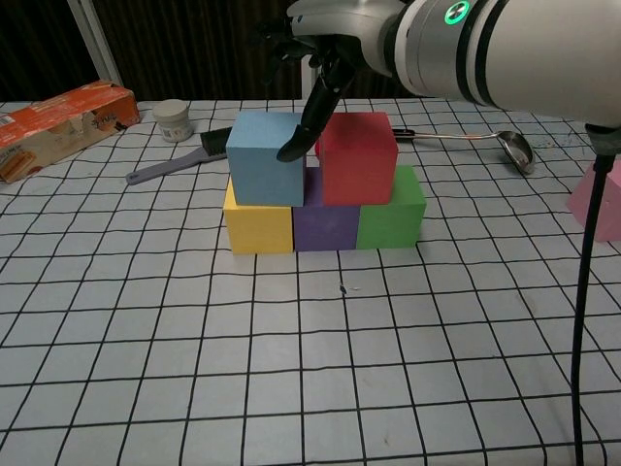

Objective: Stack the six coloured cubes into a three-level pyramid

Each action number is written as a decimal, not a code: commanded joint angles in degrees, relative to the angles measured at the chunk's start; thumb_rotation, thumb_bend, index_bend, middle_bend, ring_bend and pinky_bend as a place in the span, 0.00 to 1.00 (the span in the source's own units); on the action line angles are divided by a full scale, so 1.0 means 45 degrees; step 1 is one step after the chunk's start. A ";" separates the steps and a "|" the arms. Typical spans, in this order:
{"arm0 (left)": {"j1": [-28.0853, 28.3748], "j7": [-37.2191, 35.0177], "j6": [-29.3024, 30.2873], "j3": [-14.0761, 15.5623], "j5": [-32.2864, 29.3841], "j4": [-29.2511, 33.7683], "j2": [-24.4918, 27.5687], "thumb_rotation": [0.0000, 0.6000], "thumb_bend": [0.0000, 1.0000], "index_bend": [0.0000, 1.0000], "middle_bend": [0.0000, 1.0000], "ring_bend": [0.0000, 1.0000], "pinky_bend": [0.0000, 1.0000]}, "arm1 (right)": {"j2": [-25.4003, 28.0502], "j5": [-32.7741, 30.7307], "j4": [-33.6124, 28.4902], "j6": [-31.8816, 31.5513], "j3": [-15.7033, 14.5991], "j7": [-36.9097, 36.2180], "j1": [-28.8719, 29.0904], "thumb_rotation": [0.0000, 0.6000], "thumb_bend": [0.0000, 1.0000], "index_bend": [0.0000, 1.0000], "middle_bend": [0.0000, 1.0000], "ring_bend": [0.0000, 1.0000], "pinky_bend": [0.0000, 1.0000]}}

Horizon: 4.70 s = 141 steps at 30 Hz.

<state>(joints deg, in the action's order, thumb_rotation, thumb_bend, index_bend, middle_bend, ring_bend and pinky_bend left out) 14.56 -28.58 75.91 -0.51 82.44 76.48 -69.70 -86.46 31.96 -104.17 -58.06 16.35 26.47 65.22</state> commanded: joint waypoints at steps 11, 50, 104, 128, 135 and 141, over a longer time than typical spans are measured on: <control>-0.0114 0.0086 -0.0402 -0.0030 0.0018 -0.0805 -0.0568 1.00 0.06 0.05 0.09 0.00 0.06 | -0.0546 0.0132 0.0629 -0.0329 -0.0303 0.0840 0.0256 1.00 0.09 0.00 0.34 0.00 0.00; -0.0061 0.0031 -0.0904 -0.0318 0.0157 -0.0763 -0.0628 1.00 0.06 0.05 0.09 0.00 0.06 | 0.0852 0.2523 0.0755 0.1653 -0.0520 -0.0910 -0.0315 1.00 0.13 0.00 0.39 0.00 0.00; 0.0158 0.0026 -0.1276 -0.0337 0.0258 -0.0678 -0.0789 1.00 0.06 0.05 0.09 0.00 0.06 | 0.1024 0.3100 0.1905 0.2981 -0.0681 -0.2542 -0.0262 1.00 0.14 0.00 0.39 0.00 0.00; 0.0204 0.0099 -0.1359 -0.0310 0.0261 -0.0692 -0.0831 1.00 0.06 0.05 0.09 0.00 0.07 | 0.1035 0.3073 0.1967 0.3138 -0.0815 -0.2599 -0.0198 1.00 0.14 0.00 0.39 0.00 0.00; 0.0231 0.0093 -0.1411 -0.0323 0.0230 -0.0683 -0.0816 1.00 0.06 0.05 0.09 0.00 0.07 | 0.1104 0.3112 0.1967 0.3253 -0.0900 -0.2607 -0.0191 1.00 0.12 0.00 0.30 0.00 0.00; 0.0238 0.0058 -0.1449 -0.0331 0.0197 -0.0665 -0.0802 1.00 0.06 0.05 0.09 0.00 0.06 | 0.1184 0.3315 0.1941 0.3442 -0.0869 -0.2845 -0.0209 1.00 0.09 0.00 0.14 0.00 0.00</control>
<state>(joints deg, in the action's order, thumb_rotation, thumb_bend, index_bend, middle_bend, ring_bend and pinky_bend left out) 15.63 -28.32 69.39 -2.00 83.33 73.49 -73.31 -81.19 46.74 -95.41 -42.64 12.40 13.80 64.32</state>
